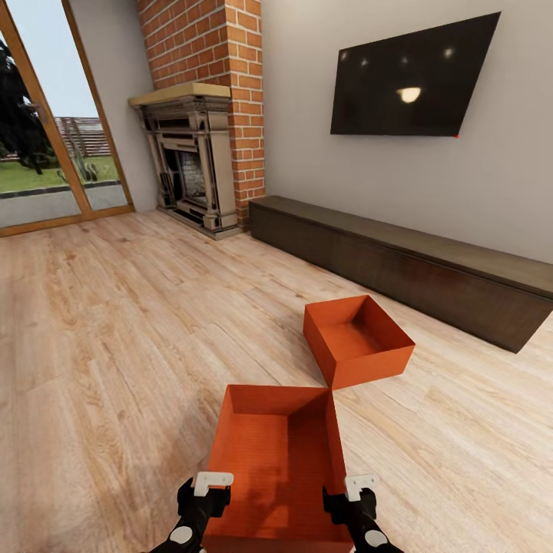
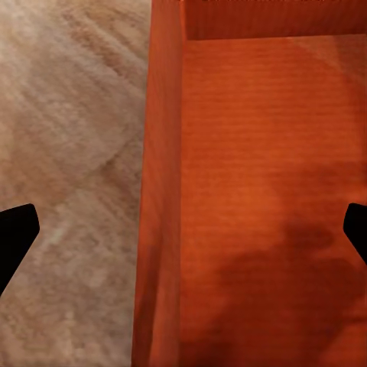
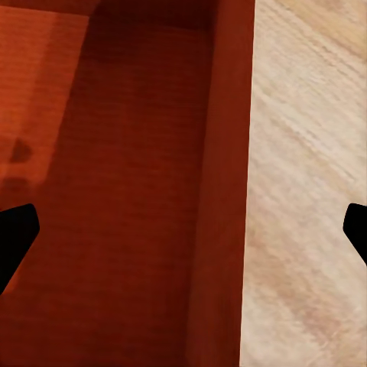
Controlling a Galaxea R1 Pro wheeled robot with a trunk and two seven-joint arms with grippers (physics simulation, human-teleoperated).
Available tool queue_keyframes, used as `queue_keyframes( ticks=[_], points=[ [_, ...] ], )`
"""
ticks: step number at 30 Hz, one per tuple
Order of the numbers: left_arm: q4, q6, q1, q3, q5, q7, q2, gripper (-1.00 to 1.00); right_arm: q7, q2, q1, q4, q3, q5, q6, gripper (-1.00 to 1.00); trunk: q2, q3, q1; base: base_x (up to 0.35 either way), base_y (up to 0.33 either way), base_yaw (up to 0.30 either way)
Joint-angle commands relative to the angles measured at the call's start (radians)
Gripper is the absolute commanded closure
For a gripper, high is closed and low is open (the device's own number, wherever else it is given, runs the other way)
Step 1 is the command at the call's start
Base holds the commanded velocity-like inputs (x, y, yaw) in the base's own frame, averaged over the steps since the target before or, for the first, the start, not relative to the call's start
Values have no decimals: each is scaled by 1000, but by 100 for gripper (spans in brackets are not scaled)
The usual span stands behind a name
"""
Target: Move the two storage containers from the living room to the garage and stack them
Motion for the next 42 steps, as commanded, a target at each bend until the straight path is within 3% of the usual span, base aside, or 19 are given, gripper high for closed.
queue_keyframes(
  ticks=[1, 18, 29, 33, 42],
  points=[
    [1, -4, -1, -9, 10, 4, 0, -100, -9, 0, 0, 1, 8, 4, -1, -100, 0, -1, 0, 0, 0, 0],
    [0, -2, -1, -9, 9, 3, 4, -100, -10, 0, 0, 1, 8, 4, -1, -100, 0, -1, 0, 0, 0, 0],
    [-3, -1, -3, -10, 8, -1, 34, -100, -10, 0, -1, 1, 6, 4, -1, -100, 0, -1, 0, 0, 0, 0],
    [-3, 0, -3, -10, 6, -3, 47, -100, -9, 0, 0, 1, 6, 4, -1, -100, -1, -16, 2, 0, 0, 0],
    [-3, 1, -2, -12, 4, 1, 49, -100, -10, 0, 0, 1, 6, 4, -1, -100, -1, -20, 2, 0, 0, 0]
  ],
)
